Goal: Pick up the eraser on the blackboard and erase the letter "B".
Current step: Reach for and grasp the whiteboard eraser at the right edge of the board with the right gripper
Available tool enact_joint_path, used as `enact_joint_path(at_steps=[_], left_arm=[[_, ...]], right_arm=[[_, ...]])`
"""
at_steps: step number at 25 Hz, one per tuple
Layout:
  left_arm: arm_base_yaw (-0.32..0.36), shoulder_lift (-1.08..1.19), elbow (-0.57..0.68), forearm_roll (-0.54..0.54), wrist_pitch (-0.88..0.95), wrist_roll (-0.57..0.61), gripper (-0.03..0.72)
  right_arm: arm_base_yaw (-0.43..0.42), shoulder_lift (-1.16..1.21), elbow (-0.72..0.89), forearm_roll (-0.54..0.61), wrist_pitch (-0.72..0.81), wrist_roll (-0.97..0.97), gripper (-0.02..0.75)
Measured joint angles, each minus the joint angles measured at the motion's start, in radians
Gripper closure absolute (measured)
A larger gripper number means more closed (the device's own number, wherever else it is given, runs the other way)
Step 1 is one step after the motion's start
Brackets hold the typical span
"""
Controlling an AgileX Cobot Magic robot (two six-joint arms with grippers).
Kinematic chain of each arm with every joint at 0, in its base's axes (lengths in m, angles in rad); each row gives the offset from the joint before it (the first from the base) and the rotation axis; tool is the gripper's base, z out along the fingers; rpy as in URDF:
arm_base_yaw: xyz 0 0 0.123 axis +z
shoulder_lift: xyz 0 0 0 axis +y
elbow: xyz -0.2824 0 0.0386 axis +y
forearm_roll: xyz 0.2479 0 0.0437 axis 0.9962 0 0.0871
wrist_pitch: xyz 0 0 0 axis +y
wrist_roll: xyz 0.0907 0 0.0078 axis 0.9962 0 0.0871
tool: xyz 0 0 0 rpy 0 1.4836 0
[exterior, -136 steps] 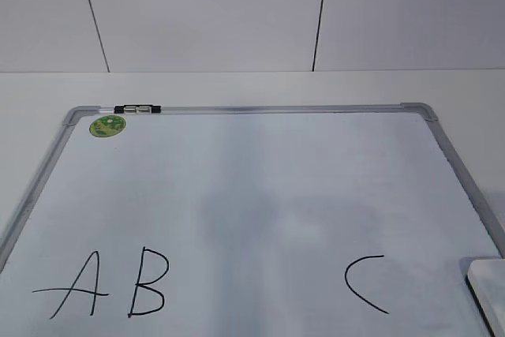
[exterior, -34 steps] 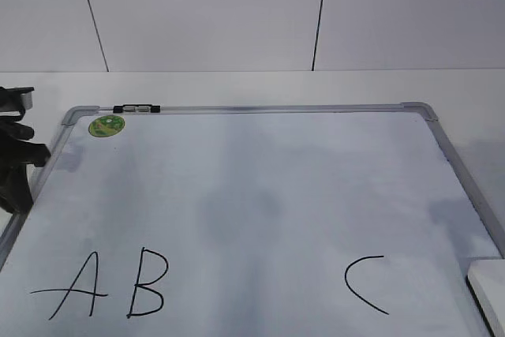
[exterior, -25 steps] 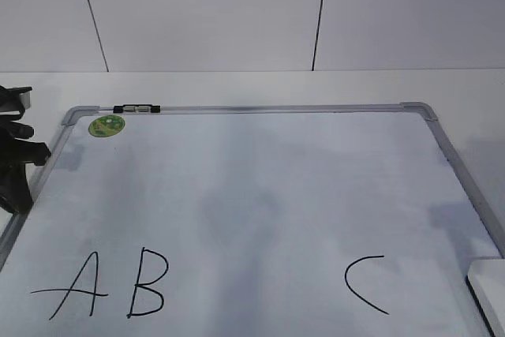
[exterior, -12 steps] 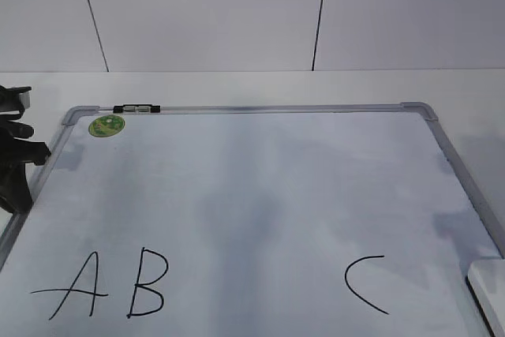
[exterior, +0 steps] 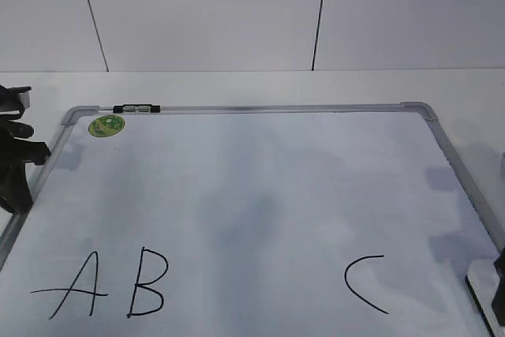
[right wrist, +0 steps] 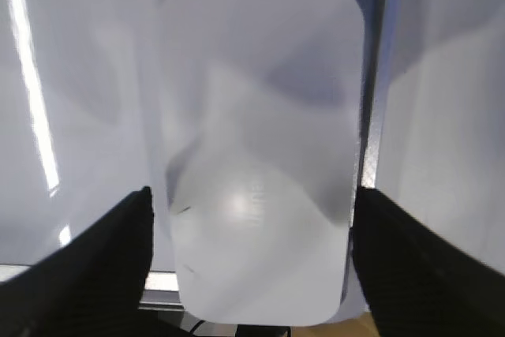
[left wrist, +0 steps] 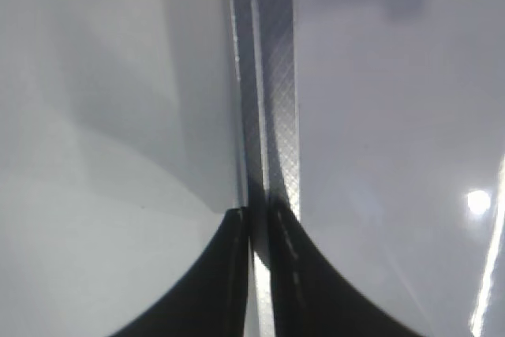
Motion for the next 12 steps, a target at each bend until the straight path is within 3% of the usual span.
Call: enact_joint_path(at_steps=[12], left_arm=[[0.0, 0.0, 0.0, 0.0, 0.0, 0.0, 0.643]], right_arm=[[0.0, 0.0, 0.059, 0.004, -0.141, 0.003, 0.15]])
